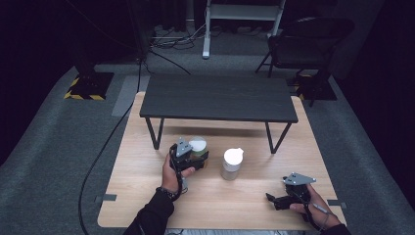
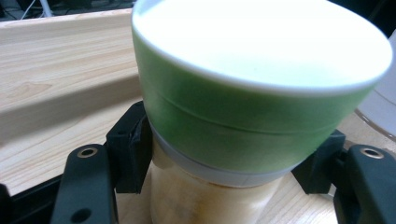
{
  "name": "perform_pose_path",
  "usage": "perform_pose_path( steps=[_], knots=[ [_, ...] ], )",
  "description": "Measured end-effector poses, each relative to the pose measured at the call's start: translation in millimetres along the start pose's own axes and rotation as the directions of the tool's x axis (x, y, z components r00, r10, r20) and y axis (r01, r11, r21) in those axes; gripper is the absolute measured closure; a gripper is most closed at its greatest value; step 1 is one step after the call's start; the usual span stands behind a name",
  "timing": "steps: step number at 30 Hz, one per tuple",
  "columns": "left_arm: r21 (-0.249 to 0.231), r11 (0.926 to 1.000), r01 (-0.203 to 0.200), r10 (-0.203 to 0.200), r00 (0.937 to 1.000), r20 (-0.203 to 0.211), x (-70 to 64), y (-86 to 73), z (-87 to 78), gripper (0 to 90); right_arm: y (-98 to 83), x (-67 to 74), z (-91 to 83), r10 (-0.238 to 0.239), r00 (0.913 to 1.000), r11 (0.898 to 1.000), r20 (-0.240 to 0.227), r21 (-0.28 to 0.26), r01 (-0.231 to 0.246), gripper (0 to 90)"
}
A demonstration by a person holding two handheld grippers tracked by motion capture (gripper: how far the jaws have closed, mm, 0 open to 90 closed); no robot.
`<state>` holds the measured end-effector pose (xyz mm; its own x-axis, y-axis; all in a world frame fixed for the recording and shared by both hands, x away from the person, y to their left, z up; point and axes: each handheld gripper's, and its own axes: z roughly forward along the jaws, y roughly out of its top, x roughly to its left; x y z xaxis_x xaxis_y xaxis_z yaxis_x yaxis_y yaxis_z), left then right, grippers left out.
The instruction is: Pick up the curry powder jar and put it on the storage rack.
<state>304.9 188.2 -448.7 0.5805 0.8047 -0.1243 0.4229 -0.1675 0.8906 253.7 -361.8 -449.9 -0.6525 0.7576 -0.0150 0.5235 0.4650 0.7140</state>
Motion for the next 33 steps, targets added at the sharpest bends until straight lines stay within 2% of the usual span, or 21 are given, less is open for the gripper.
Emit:
perform_pose_path(
  steps=[3, 5, 14, 18, 25, 30, 33],
  knots=[
    [-0.001, 1.0, 0.002, -0.002, 1.0, 0.003, 0.5, 2.0, -1.6, 33.2, 0.0, -0.2, 0.0, -0.001, 1.0, 1.0, -0.001, 0.0, 0.001, 0.0],
    [0.001, 0.9999, -0.015, 0.015, 0.9999, -0.003, -2.7, 4.9, -2.9, 33.3, 0.0, -0.2, 0.0, -0.001, 1.0, 1.0, -0.001, 0.0, 0.001, 0.0],
    [-0.005, 1.0, -0.005, 0.005, 1.0, -0.002, -3.1, 18.7, -14.6, 33.5, -0.1, -0.3, -0.1, -0.002, 1.0, 1.0, -0.002, 0.0, 0.002, 0.0],
    [-0.011, 0.9998, -0.015, 0.015, 0.9999, -0.005, -3.7, 21.4, -19.5, 33.6, -0.1, -0.3, -0.1, -0.002, 1.0, 1.0, -0.001, 0.0, 0.002, 0.0],
    [-0.021, 0.9998, -0.005, 0.004, 0.9996, -0.026, -10.9, 29.4, -28.2, 33.7, -0.1, -0.4, -0.1, -0.002, 1.0, 1.0, -0.002, 0.0, 0.002, 0.0],
    [-0.039, 0.9992, 0.003, -0.004, 0.9997, -0.025, -13.9, 37.8, -37.3, 33.7, -0.1, -0.3, -0.1, -0.002, 1.0, 1.0, -0.002, 0.0, 0.002, 0.0],
    [-0.044, 0.999, -0.005, 0.004, 0.9996, -0.029, -17.6, 44.7, -42.2, 33.8, -0.1, -0.3, -0.1, -0.002, 1.0, 1.0, -0.002, 0.0, 0.002, 0.0]
  ],
)
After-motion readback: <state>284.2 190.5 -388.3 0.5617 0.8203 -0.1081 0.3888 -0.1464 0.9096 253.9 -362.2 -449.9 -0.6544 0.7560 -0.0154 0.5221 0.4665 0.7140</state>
